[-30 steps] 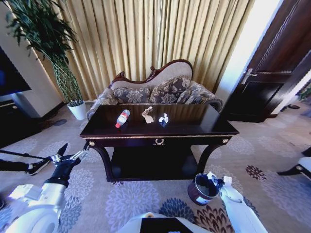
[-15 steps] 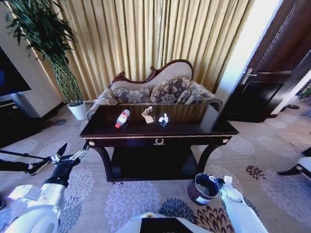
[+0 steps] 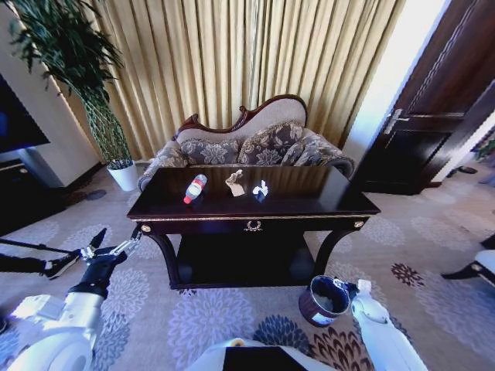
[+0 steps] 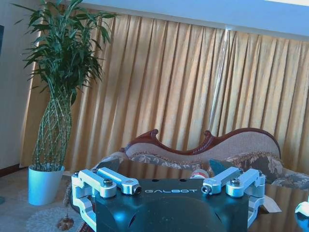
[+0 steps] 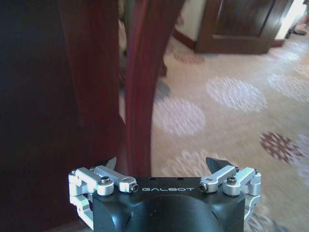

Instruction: Move to the front of the table and place the trash on the table into the trash bin.

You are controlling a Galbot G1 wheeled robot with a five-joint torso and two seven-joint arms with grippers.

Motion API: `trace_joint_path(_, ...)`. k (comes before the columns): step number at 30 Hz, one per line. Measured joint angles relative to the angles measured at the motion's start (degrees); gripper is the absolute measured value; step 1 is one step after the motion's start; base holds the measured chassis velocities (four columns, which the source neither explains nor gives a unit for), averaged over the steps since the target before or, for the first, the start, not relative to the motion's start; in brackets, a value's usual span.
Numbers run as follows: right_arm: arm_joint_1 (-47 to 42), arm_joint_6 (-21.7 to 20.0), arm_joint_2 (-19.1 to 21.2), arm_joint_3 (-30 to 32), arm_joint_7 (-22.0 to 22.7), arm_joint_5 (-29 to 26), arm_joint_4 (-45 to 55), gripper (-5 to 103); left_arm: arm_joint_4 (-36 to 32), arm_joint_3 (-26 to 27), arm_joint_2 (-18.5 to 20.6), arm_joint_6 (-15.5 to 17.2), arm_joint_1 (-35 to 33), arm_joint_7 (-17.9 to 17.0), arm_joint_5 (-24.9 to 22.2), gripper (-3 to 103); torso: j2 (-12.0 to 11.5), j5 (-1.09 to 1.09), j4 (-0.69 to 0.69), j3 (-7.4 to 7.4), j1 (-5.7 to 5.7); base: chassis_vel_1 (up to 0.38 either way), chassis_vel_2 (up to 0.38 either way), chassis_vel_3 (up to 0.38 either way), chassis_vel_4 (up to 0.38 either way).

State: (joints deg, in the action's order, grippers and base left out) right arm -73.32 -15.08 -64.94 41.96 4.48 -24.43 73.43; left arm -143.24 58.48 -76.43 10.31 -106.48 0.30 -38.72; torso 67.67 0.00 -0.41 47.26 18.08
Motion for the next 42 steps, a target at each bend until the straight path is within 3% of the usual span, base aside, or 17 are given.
trace_joint_path(6,-3.95,2.12,2.25,2.17,-3.15,-3.14,10.05,100,0.00,0.57,0.17,0.00,-0.09,-0.02,-0.64,100,0.00,0.00,-0.02,0.00,0.00,0.000,0.000,0.000,0.000)
trace_joint_path(9,-8.55,3.67,3.43,5.50,-5.19,-9.46,21.38,100,0.00,0.73,0.29,0.03,0.12,-0.05,-0.75,100,0.00,-0.01,0.00,0.00,0.00,0.000,0.000,0.000,0.000)
trace_joint_path(13,-12.86,3.77,3.44,8.02,-6.39,-13.91,31.24,100,0.00,0.67,0.29,0.08,0.33,-0.11,-0.75,100,0.00,-0.02,-0.04,0.00,0.00,0.000,0.000,0.000,0.000)
trace_joint_path(18,-16.81,1.20,2.04,10.17,-6.45,-15.41,46.95,100,0.00,0.56,-0.19,0.12,0.44,-0.15,-0.73,100,0.01,-0.03,0.00,-0.01,0.00,0.000,0.000,0.000,0.000)
trace_joint_path(23,-18.25,-2.93,-0.88,7.81,-3.79,-14.67,62.12,100,0.00,2.24,0.44,0.25,0.38,-0.13,-1.70,100,0.00,-0.01,-0.02,-0.01,-0.01,0.000,0.000,0.000,0.000)
trace_joint_path(28,-16.90,-4.96,-1.14,6.62,-2.85,-13.51,63.77,100,0.00,2.44,0.76,0.69,0.37,-0.17,-1.78,100,0.01,-0.01,-0.01,0.00,0.00,0.000,0.000,0.000,0.000)
trace_joint_path(42,-15.45,-5.11,-0.62,5.98,-2.89,-11.14,60.78,100,0.00,4.86,2.91,4.44,1.49,-1.80,-3.08,100,0.00,0.00,-0.01,0.00,0.00,0.000,0.000,0.000,0.000)
